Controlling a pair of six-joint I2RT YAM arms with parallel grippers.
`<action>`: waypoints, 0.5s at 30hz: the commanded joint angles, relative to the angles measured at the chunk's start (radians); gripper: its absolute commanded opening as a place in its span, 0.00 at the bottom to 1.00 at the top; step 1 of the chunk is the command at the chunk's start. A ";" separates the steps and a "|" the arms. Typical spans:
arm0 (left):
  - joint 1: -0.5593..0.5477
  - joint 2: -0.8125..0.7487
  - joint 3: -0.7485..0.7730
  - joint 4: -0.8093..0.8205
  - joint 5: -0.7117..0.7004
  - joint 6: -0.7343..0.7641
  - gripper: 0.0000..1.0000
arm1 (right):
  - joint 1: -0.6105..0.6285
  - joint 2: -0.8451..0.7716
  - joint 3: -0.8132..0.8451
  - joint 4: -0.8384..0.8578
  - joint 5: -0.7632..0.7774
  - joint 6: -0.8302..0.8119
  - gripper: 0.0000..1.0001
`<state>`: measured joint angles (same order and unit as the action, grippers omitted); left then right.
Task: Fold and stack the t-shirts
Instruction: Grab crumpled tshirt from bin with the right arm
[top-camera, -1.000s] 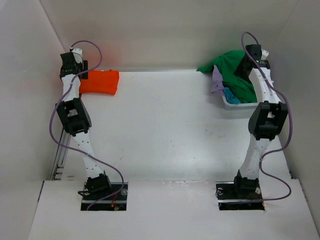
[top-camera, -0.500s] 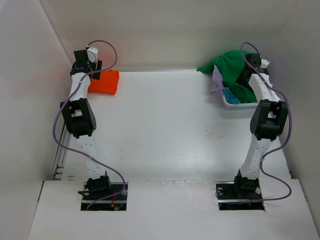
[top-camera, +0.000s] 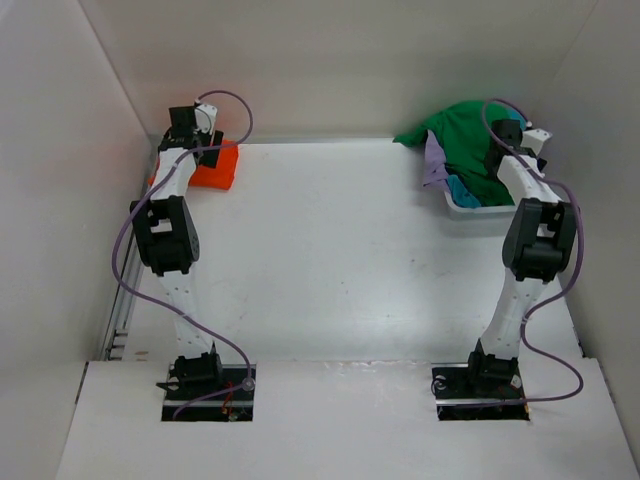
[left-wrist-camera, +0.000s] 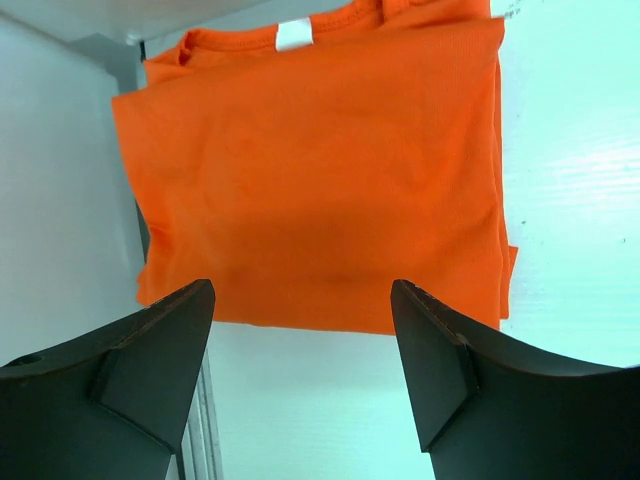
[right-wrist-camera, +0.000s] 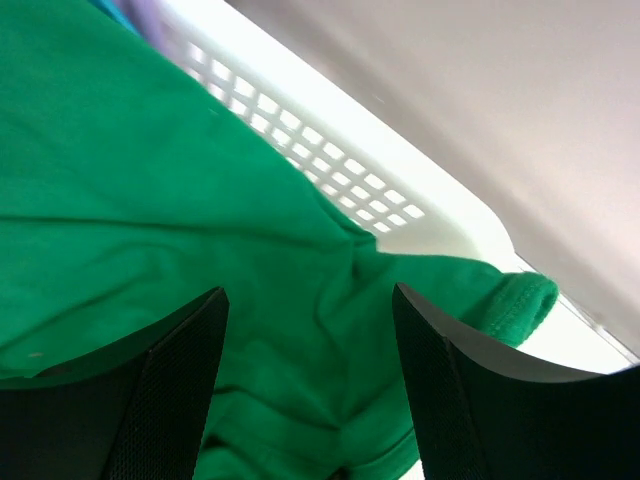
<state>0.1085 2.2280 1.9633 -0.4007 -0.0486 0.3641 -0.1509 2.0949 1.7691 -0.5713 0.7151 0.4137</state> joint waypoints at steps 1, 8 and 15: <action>-0.006 -0.079 -0.023 0.014 -0.011 0.004 0.71 | -0.017 -0.085 -0.023 0.059 0.070 -0.019 0.72; -0.031 -0.079 -0.056 0.014 -0.011 -0.002 0.70 | -0.026 -0.082 -0.037 0.022 0.078 -0.036 0.71; -0.048 -0.079 -0.060 0.014 -0.011 0.006 0.70 | 0.003 -0.217 -0.161 0.178 0.220 -0.164 0.69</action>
<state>0.0677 2.2276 1.9079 -0.4038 -0.0532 0.3656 -0.1642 2.0014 1.6493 -0.5167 0.8276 0.3252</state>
